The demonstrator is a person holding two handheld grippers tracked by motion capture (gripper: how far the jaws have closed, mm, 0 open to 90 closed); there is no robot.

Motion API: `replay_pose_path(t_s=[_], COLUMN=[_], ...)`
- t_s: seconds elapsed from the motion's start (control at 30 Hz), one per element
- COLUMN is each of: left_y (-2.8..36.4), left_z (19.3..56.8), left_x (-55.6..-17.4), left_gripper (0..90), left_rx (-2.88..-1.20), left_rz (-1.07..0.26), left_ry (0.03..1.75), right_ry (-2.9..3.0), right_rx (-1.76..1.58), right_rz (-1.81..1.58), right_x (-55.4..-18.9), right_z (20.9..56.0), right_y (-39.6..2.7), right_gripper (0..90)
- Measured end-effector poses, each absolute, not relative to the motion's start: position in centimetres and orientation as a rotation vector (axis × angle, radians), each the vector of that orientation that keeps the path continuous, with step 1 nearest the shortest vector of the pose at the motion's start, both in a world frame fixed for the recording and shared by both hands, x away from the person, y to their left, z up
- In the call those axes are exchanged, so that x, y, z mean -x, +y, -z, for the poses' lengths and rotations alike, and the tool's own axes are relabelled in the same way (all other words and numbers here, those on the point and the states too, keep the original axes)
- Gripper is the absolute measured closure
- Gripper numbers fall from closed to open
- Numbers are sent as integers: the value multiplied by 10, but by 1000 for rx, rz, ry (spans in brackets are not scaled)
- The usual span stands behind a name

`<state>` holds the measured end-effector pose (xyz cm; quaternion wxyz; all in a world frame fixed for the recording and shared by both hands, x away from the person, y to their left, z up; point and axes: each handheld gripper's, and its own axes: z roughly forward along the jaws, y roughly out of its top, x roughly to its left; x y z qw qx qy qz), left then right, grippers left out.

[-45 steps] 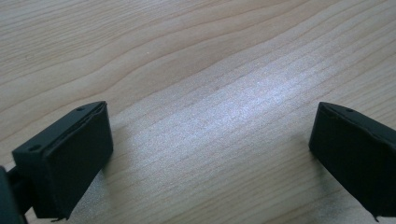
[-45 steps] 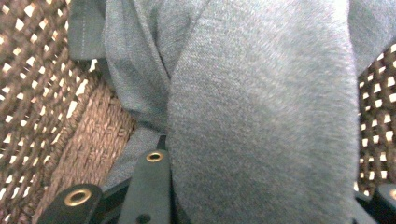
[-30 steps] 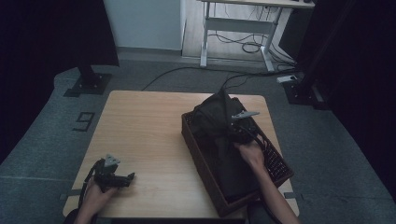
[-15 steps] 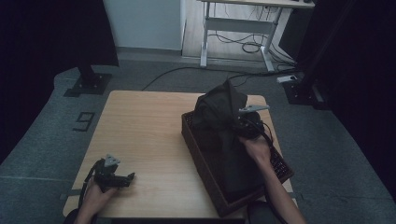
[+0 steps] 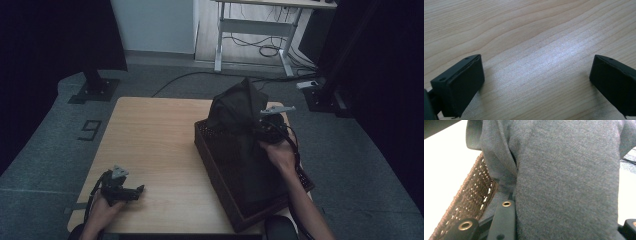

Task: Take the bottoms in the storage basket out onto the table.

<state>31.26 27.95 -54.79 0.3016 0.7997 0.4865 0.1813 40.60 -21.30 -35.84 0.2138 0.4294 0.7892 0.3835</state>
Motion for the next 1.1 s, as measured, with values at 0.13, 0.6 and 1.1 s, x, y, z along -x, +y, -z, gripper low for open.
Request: replay_pose_path(t_s=[0.13, 0.6, 1.1], left_y=[280, 280, 279], left_z=[548, 548, 548], left_x=[-313, -313, -313], left_gripper=[0, 0, 0], left_rx=[-2121, -2122, -2119], left_rz=[-481, -480, -480], left_ry=[1290, 1291, 1292], right_ry=[2189, 2197, 2205], right_rx=[-1183, -1168, -1139], right_rz=[-1070, -1118, -1149], right_x=[-405, -408, -414], right_z=[351, 324, 299], right_y=[-211, -202, -183], right_gripper=[660, 660, 658])
